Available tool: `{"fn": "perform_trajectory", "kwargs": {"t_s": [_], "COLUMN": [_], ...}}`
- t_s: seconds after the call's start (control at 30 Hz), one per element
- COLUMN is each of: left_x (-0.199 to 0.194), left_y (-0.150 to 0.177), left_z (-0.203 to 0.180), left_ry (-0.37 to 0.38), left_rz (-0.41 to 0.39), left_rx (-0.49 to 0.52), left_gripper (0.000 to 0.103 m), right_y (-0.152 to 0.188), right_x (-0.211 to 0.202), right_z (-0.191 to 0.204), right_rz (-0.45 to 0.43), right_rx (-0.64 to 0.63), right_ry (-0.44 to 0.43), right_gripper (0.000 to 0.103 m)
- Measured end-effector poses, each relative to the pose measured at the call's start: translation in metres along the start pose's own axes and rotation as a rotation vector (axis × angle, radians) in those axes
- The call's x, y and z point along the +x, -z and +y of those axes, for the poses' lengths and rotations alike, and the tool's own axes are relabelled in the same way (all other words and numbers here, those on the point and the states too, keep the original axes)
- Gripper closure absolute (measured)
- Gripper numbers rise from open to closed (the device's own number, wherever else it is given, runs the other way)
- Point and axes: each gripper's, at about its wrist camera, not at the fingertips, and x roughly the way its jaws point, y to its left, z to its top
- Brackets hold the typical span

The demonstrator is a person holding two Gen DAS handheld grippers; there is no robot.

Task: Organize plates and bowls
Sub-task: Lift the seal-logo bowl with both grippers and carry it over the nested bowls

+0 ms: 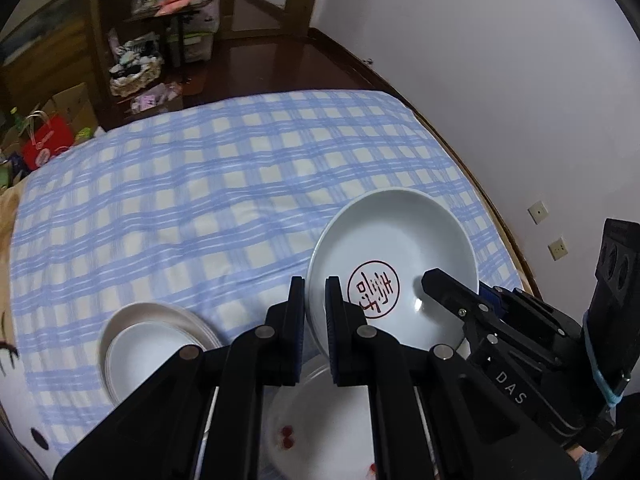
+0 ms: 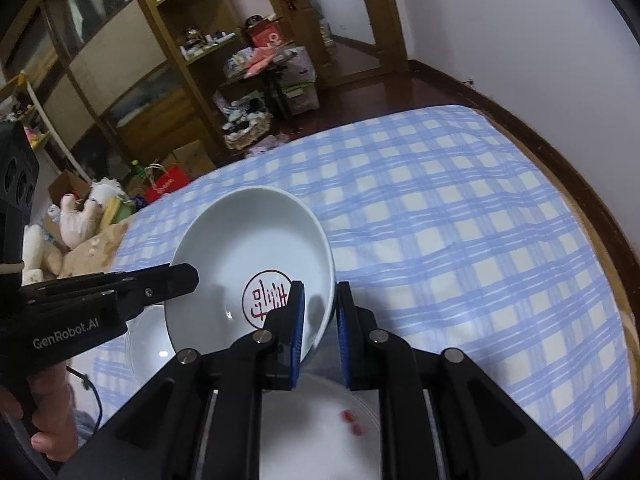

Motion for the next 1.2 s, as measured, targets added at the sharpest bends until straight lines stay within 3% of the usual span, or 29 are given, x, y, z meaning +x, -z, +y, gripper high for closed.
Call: {"fn": "perform_trajectory", "kwargs": {"t_s": [0.57,0.87,1.2], "left_x": [-0.089,-0.104,-0.099], "left_y": [0.052,0.083,0.103], "left_z": [0.060,0.079,0.086], "left_ry": [-0.091,-0.106,-0.102], "left_rz": [-0.083,-0.108,-0.123], "left_rx": [-0.086,-0.124,-0.140], "left_gripper": [0.094,0.094,0.094], "right_y": [0.024,0.044,0.071], "right_x": [-0.023,-0.027,-0.019], "right_z": [0.095,0.118,0.118], "right_rz": [-0.012,-0.013,-0.032], "right_rx": [-0.113,-0.130,-0.066], "right_ry": [-0.086,-0.114,-0.124], "right_gripper": [0.087,0.086,0.084]}}
